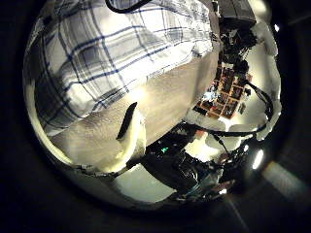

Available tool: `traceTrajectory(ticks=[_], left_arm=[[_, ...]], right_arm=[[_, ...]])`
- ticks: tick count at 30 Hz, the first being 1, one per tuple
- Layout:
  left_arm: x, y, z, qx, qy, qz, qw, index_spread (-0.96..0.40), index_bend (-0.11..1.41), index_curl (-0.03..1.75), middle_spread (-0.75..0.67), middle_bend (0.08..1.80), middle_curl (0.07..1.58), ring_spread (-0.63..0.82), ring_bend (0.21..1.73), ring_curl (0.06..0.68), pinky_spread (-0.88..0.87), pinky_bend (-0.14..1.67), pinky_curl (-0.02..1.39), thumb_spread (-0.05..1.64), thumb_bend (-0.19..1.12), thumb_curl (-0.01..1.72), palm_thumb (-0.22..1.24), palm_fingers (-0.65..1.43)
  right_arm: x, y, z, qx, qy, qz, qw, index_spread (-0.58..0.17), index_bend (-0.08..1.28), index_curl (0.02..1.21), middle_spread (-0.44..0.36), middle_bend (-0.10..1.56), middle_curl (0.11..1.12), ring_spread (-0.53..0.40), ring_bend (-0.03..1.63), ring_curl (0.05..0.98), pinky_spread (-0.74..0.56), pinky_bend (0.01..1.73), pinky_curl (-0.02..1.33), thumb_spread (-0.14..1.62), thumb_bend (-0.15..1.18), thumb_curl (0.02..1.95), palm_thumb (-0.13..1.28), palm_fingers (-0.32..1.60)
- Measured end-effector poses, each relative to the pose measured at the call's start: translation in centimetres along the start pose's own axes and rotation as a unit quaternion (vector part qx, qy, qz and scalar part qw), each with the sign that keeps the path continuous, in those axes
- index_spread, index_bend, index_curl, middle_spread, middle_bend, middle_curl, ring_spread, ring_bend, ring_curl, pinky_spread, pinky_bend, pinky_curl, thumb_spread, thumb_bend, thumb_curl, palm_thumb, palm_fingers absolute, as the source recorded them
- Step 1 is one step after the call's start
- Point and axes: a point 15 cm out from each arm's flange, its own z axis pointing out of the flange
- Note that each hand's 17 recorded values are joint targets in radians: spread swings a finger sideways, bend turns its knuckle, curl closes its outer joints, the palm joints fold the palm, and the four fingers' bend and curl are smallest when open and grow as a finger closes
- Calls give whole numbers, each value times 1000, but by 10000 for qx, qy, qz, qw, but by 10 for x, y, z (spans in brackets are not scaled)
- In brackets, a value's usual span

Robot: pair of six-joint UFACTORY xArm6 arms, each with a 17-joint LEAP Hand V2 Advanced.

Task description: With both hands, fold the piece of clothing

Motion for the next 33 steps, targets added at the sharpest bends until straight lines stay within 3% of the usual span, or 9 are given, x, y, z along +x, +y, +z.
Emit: traceTrajectory(ticks=[6,10,13,16,17,18,23,28,33], left_arm=[[-5,0,-2,17,1,-46,10000,-10,183,451,212,177,369,329,637,250,418,267,396,1178,-19,328,362,121],[-5,-3,-6,51,-19,-46,10000,-10,184,442,211,178,358,336,630,245,420,264,389,1179,-19,327,362,128],[-6,-4,-8,67,-23,-50,10000,-10,185,435,211,178,350,341,625,243,421,261,383,1179,-19,326,362,133],[-6,-4,-9,71,-24,-46,10000,-10,185,429,210,177,344,343,621,240,421,259,379,1179,-19,325,363,137],[-6,-3,-9,64,-22,-46,10000,-10,185,427,210,177,342,344,620,239,421,258,378,1179,-19,325,363,138],[-6,-3,-9,65,-20,-46,10000,-10,185,425,210,177,340,344,619,239,421,258,377,1179,-19,325,363,139],[-8,-2,-10,58,-21,-43,10000,-10,185,418,210,178,332,347,612,235,421,257,372,1179,-19,324,363,142],[-7,0,-10,67,-22,-26,10000,-10,185,413,210,177,326,348,609,231,426,255,367,1179,-19,324,363,145],[-5,0,-14,115,-6,13,9999,-10,185,408,209,177,321,349,607,229,429,254,363,1180,-18,322,366,147]], right_arm=[[-14,-12,9,-108,118,-149,9998,-346,158,352,-51,286,393,-26,597,309,268,560,313,1064,-17,341,505,116],[-25,-17,13,-171,182,-257,9994,-322,162,338,-71,291,391,-89,653,316,177,567,305,1045,-1,363,590,227],[-26,-20,14,-166,294,-305,9990,-315,147,321,-124,316,398,-176,735,327,9,657,305,1029,-3,387,672,419],[-26,-27,14,-100,463,-345,9983,-341,148,315,-198,372,429,-265,861,369,-238,823,335,1012,-8,405,727,675],[-27,-28,14,-95,484,-358,9981,-373,201,335,-228,461,467,-287,932,401,-327,880,356,1008,-6,412,746,932],[-28,-29,14,-77,501,-371,9980,-391,193,324,-248,477,473,-302,932,389,-384,893,342,1005,-3,417,768,982],[-27,-34,8,104,521,-353,9980,-448,492,493,-278,737,614,-285,1040,486,-430,1007,430,1007,-12,435,823,1347],[-19,-29,7,131,468,-315,9983,-425,796,661,-247,980,731,-263,1155,554,-352,1169,518,1075,11,456,895,1297],[8,-10,7,123,306,-47,9994,-381,967,776,-225,1122,810,-248,1265,622,-286,1288,596,1157,54,507,998,1166]])
